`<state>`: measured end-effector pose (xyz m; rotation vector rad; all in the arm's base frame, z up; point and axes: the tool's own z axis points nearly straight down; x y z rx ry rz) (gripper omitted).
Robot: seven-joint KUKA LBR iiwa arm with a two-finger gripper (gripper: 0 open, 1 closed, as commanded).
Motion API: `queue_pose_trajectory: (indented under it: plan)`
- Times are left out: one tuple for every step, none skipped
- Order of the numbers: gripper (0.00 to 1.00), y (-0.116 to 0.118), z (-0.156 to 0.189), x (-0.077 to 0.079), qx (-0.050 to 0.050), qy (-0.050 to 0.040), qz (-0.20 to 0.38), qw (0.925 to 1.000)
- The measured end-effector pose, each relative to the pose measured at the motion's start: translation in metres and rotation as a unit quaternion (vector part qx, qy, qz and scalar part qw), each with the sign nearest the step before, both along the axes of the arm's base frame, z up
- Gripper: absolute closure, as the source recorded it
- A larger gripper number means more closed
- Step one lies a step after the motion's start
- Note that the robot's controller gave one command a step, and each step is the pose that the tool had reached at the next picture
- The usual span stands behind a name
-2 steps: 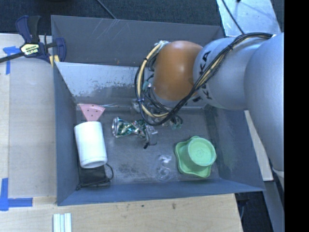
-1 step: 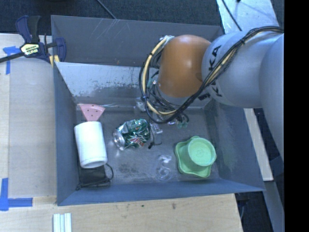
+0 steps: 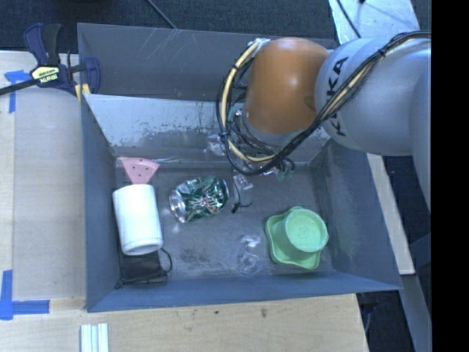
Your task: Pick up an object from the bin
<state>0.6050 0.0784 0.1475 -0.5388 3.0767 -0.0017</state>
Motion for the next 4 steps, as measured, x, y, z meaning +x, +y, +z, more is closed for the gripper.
queue_pose_trajectory:
  plan:
    - [0.00,0.006,-0.047,-0.005,-0.002,0.0065,0.099,0.9950]
    - [1.00,0.057,-0.057,-0.006,-0.001,0.0068,0.102,0.9948]
    - [1.00,0.057,-0.057,-0.006,-0.001,0.0069,0.101,0.9948]
    - [1.00,0.059,-0.008,-0.003,-0.002,0.0107,0.105,0.9944]
